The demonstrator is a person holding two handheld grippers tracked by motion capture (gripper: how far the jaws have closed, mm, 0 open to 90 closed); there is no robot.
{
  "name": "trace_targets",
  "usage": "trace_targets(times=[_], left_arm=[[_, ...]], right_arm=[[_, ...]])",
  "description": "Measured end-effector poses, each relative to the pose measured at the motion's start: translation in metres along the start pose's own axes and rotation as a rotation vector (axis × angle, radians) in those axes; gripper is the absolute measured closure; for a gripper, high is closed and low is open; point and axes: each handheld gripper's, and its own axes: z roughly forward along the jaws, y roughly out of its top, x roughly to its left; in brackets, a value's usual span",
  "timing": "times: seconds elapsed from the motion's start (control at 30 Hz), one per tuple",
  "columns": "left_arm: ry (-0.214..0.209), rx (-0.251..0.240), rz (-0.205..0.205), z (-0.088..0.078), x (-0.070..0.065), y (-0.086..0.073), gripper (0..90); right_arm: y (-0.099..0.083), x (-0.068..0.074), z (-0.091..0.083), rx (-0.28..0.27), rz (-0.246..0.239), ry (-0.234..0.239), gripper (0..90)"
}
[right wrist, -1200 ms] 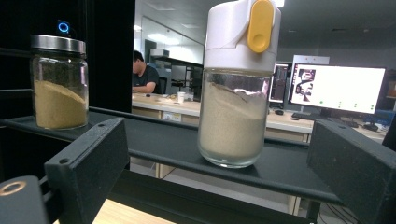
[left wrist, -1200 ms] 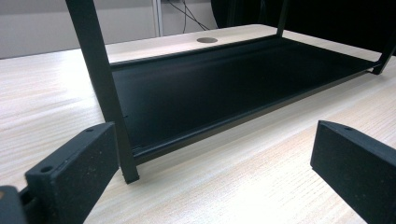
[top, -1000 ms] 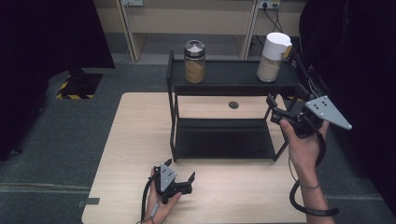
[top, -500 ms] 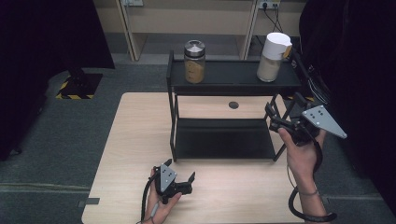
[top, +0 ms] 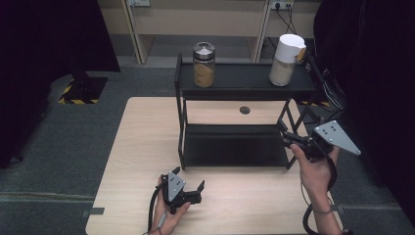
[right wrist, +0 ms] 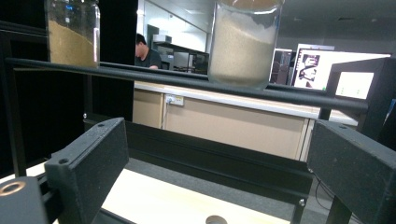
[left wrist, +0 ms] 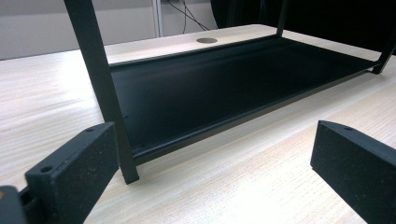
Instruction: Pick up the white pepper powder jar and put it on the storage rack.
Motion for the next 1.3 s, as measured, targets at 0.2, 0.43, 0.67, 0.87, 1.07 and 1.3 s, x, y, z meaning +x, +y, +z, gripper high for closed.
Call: trace_targets(times=[0.2, 0.43, 0.67, 0.87, 1.07, 1.3], left_arm=[[0.0, 0.001, -0.001, 0.0, 0.0, 0.0, 0.3], [-0.001, 0.0, 0.001, 0.0, 0.0, 0.0, 0.3], [0.0, 0.0, -0.001, 0.0, 0.0, 0.0, 0.3], [0.0, -0.001, 0.0, 0.0, -0.001, 0.0, 0.3], [0.0, -0.001, 0.001, 0.0, -0.001, 0.0, 0.3], [0.001, -0.002, 0.003, 0.0, -0.001, 0.0, 0.3]], right_arm=[[-0.006, 0.0, -0.004, 0.006, 0.002, -0.001, 5.3], [-0.017, 0.001, -0.008, 0.024, 0.004, 0.003, 5.2], [-0.029, 0.003, -0.012, 0.045, 0.017, 0.006, 5.2], [-0.038, 0.004, -0.015, 0.057, 0.028, 0.006, 5.2], [-0.047, 0.004, -0.018, 0.073, 0.038, 0.006, 5.2], [-0.059, 0.006, -0.021, 0.096, 0.058, 0.009, 5.2]])
